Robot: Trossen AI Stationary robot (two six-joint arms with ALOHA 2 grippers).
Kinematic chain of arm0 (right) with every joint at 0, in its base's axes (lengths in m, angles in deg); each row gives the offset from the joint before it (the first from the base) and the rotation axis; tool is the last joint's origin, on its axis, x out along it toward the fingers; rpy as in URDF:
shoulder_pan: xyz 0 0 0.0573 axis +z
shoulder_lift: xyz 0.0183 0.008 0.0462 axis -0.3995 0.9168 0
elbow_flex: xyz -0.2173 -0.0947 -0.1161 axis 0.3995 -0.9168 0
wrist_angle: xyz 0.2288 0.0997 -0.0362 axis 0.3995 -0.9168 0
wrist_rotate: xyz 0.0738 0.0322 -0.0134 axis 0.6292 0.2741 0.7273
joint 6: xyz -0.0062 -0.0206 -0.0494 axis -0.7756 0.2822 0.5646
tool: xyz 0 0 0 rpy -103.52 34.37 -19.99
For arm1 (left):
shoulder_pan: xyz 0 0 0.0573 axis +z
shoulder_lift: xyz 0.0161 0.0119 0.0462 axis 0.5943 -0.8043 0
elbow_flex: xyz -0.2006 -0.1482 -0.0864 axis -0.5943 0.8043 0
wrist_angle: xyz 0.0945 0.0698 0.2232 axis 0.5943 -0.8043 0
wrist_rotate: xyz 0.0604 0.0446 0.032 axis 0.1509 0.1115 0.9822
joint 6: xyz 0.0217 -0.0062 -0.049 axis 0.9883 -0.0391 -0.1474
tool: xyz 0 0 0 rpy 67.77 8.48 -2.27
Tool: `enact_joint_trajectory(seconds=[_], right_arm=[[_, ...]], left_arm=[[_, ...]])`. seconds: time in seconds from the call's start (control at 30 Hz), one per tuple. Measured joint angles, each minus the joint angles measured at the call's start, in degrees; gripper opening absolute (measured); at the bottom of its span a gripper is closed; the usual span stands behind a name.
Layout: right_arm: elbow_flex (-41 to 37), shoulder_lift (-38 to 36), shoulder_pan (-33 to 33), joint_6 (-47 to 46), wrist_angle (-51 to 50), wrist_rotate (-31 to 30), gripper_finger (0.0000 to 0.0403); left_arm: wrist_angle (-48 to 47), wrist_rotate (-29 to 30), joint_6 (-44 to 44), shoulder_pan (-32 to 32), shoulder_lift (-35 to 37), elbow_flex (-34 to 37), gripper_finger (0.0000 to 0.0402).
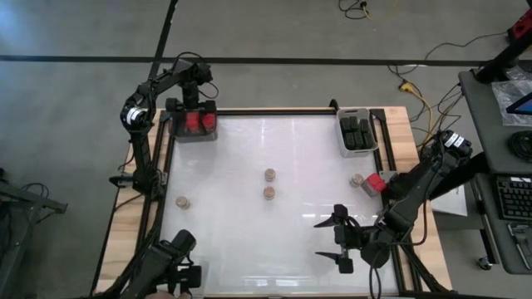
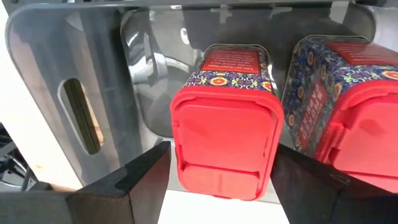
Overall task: Sort spices by type
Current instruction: Put the red seasoning can into the black bin
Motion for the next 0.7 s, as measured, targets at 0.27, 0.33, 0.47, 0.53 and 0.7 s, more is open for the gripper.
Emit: enact_joint_trajectory(seconds=[0.27, 0.33, 0.47, 0.53, 0.7], right_arm=[[0.0, 0.0, 0.0, 0.0, 0.0, 0.0, 0.0357], [0.0, 0.0, 0.0, 0.1, 0.0, 0.0, 0.0357], [0.0, 0.0, 0.0, 0.2, 0.0, 0.0, 0.0357], [0.0, 0.0, 0.0, 0.2, 0.0, 0.0, 0.0357], [0.0, 0.0, 0.0, 0.6, 0.0, 0.0, 0.0357]], left_arm=[[1.0, 0.1, 1.3, 0.0, 0.0, 0.0, 0.0245], [1.1, 0.2, 1.8, 0.0, 0.0, 0.0, 0.0245], [0.8, 2.3, 2.0, 0.0, 0.1, 0.0, 0.0245], [0.3, 2.7, 2.0, 0.0, 0.1, 0.0, 0.0245], [0.2, 3.2, 2.7, -0.1, 0.7, 0.0, 0.0245]])
